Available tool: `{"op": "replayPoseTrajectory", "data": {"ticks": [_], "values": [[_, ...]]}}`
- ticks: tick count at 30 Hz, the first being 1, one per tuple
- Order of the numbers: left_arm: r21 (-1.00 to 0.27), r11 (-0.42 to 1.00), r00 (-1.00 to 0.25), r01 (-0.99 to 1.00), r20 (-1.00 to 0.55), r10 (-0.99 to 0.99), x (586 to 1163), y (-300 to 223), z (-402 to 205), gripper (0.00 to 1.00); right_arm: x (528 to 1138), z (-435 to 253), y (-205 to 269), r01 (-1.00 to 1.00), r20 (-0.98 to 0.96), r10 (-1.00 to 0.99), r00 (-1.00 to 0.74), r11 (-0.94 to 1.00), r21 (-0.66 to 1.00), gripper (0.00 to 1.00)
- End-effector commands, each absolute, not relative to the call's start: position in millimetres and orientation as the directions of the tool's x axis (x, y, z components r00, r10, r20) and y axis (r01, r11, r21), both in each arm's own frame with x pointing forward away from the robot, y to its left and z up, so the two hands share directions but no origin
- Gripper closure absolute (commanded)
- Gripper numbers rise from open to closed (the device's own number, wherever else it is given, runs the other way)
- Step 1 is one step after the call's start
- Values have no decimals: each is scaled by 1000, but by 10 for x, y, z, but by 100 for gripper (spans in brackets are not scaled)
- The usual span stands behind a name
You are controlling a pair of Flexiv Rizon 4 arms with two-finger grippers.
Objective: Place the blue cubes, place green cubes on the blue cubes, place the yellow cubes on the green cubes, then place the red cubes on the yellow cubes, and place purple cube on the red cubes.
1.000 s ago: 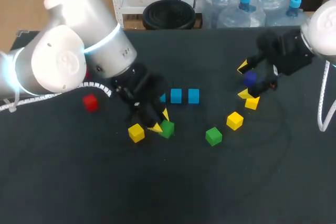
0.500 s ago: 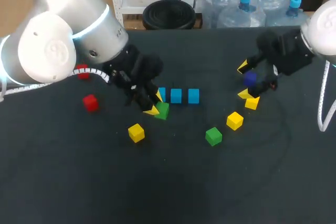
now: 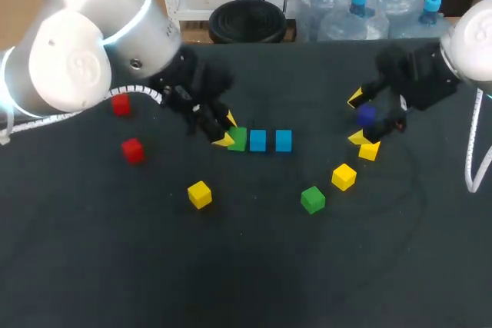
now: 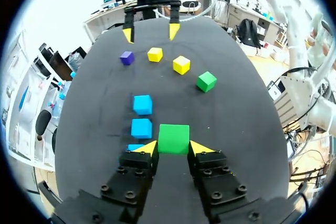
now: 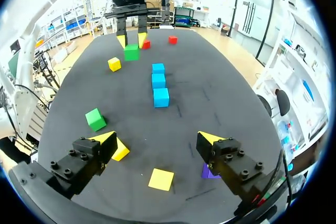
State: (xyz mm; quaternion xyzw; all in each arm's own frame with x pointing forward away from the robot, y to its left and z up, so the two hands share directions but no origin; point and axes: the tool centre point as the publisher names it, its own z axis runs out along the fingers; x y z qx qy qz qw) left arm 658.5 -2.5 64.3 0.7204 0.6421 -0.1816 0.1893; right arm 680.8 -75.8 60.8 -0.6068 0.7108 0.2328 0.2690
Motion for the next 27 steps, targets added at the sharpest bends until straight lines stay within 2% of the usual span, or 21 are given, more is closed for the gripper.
{"op": "replayPoseTrajectory", "data": {"ticks": [1,27], "values": [[42,-102,109,994,-513,851,6672,-56,590,100,6814,600,-756,-988,-666,-736,-118,154,4,0],[39,-30,46,999,-534,844,7055,-199,417,100,6814,600,-756,-988,-666,-736,-118,154,4,0]]}}
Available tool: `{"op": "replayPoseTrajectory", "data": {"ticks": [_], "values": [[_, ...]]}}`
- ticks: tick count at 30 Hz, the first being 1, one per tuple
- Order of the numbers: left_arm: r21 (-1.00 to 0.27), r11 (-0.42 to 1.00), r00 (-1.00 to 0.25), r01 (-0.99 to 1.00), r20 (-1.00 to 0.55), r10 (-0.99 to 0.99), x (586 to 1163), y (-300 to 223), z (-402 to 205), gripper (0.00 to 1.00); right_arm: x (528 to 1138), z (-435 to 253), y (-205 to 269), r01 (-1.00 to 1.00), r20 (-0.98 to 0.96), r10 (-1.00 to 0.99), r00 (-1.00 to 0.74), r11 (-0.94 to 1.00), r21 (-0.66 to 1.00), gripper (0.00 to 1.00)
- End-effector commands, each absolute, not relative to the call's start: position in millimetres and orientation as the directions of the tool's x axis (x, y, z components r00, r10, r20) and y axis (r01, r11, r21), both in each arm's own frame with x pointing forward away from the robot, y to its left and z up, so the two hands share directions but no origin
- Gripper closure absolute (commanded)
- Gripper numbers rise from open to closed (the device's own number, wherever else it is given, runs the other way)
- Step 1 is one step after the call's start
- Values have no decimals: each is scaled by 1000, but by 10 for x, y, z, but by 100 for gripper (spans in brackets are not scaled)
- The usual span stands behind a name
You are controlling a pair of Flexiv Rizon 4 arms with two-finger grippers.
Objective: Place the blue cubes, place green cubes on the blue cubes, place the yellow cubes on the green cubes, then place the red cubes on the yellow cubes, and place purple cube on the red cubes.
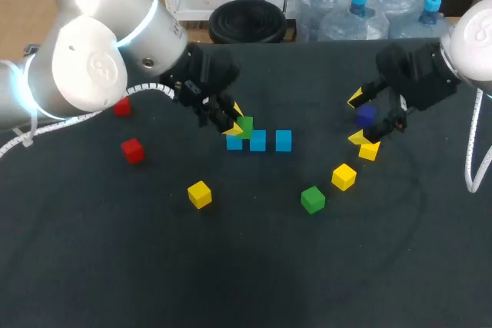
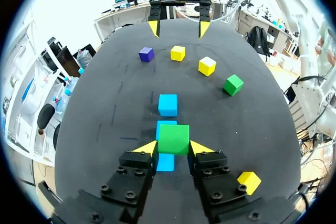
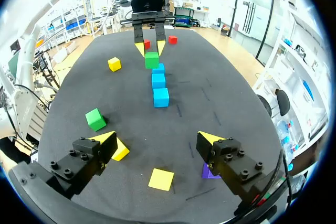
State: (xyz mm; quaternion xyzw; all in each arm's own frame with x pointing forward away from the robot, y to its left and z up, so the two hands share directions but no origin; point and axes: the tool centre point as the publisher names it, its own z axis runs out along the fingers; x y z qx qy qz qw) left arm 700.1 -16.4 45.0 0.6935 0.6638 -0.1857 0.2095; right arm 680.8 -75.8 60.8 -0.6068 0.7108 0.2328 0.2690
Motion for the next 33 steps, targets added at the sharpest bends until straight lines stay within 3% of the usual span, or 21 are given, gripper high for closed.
{"op": "replayPoseTrajectory", "data": {"ticks": [1,33], "values": [[38,-28,44,999,-534,844,7059,-203,412,100,6814,600,-756,-988,-666,-736,-118,154,4,0],[18,-15,22,1000,-519,854,7092,-197,289,100,6814,600,-756,-988,-666,-736,-118,154,4,0]]}}
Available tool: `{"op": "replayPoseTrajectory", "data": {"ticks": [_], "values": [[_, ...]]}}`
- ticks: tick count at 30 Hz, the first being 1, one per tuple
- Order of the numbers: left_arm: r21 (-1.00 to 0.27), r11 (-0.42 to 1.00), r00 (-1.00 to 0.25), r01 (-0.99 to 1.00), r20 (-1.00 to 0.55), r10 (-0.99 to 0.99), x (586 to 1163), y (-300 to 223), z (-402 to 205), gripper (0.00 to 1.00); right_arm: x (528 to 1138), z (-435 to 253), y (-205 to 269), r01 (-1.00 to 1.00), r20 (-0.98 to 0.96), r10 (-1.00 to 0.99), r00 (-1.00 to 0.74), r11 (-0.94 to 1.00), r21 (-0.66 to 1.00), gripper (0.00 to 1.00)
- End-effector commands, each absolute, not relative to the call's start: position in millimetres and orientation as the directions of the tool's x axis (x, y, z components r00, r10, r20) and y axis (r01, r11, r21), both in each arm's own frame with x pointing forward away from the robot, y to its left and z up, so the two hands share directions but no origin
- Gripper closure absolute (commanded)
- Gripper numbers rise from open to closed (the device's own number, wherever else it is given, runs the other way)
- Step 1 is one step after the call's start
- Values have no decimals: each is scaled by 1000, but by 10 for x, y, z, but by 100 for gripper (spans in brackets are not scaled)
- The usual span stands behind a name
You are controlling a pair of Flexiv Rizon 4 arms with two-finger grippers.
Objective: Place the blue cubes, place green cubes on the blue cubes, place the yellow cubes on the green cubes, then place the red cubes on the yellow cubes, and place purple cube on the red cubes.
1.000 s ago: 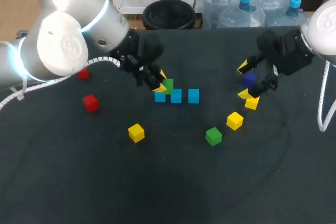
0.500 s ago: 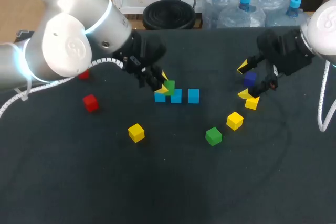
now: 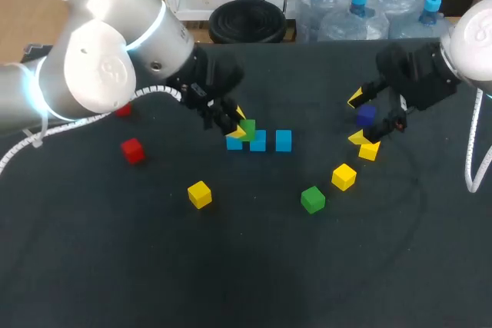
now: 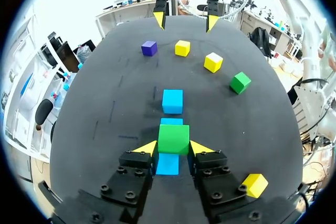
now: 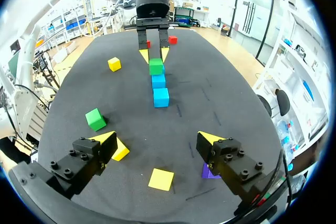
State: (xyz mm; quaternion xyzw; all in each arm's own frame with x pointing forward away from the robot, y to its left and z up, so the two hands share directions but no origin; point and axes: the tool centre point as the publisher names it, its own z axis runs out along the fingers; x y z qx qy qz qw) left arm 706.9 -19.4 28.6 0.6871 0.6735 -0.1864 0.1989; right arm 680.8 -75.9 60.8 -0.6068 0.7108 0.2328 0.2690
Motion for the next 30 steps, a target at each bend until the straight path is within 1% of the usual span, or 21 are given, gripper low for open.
{"op": "replayPoseTrajectory", "data": {"ticks": [1,30], "values": [[19,-14,22,1000,-519,854,7093,-194,290,100,6814,600,-756,-988,-666,-736,-118,154,4,0],[16,-19,25,1000,-514,858,7141,-176,279,100,6814,600,-756,-988,-666,-736,-118,154,4,0]]}}
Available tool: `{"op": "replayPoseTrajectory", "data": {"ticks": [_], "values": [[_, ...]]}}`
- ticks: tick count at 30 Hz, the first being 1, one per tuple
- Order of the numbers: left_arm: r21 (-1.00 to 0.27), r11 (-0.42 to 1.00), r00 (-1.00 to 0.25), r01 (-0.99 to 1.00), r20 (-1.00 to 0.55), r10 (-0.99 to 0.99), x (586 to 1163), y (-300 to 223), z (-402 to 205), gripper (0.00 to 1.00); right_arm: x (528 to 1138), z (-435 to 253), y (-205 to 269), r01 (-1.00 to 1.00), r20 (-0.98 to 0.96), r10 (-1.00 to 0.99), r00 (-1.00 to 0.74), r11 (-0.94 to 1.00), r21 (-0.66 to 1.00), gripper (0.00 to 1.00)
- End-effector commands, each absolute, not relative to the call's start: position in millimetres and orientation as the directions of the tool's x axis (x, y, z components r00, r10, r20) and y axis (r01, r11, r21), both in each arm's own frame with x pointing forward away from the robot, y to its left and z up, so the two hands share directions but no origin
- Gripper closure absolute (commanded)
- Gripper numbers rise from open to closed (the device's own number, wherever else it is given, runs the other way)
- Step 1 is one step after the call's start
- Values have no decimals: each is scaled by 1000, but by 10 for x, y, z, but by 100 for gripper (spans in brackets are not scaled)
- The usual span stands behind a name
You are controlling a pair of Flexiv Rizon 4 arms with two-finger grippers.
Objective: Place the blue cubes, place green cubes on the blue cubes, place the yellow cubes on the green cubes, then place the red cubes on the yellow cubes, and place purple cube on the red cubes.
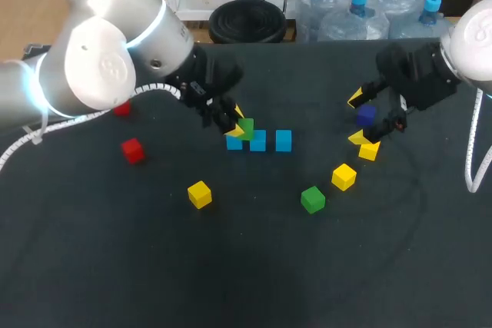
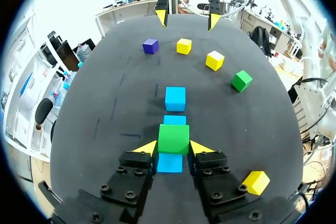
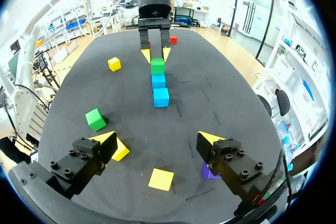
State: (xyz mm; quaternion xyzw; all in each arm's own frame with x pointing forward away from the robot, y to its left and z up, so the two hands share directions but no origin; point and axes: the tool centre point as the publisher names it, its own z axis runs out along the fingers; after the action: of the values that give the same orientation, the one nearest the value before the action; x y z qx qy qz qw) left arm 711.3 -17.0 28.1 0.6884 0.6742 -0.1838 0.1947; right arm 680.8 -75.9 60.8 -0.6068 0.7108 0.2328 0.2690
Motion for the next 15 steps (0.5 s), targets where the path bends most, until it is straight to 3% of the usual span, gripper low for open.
{"op": "replayPoseTrajectory", "data": {"ticks": [1,12,15], "values": [[16,-20,25,1000,-514,858,7142,-176,279,100,6814,600,-756,-988,-666,-736,-118,154,4,0],[14,-24,27,1000,-513,858,7150,-175,276,100,6814,600,-756,-988,-666,-736,-118,154,4,0],[13,-24,27,1000,-513,858,7154,-176,276,89,6814,600,-756,-988,-666,-736,-118,154,4,0]]}}
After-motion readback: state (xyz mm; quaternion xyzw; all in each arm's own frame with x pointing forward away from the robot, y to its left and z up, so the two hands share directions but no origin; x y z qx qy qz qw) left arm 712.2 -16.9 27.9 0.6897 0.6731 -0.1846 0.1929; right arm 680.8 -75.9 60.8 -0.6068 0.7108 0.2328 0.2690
